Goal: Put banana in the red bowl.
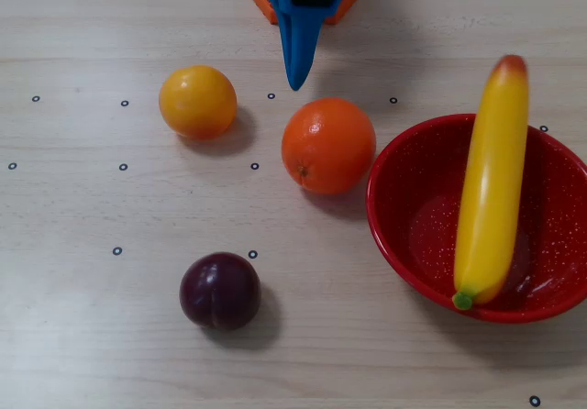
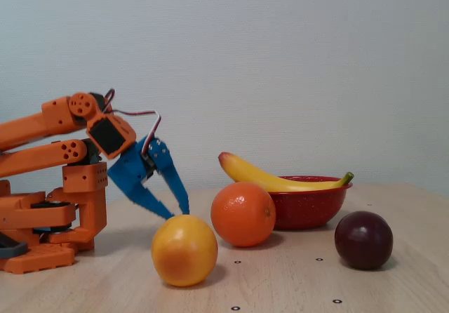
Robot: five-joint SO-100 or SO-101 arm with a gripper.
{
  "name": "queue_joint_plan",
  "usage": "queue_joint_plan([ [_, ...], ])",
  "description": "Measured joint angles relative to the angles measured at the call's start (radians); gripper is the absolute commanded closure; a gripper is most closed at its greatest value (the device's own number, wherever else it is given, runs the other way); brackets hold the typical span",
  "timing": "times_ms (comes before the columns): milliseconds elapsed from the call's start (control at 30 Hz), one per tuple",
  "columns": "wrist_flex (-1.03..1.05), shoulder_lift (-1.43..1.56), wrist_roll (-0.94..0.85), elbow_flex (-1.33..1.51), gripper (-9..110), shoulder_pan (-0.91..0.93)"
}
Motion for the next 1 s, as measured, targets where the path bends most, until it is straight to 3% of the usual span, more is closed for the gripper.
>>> queue_joint_plan([
  [1000,0.048,0.018,0.235,0.101,102,-0.021],
])
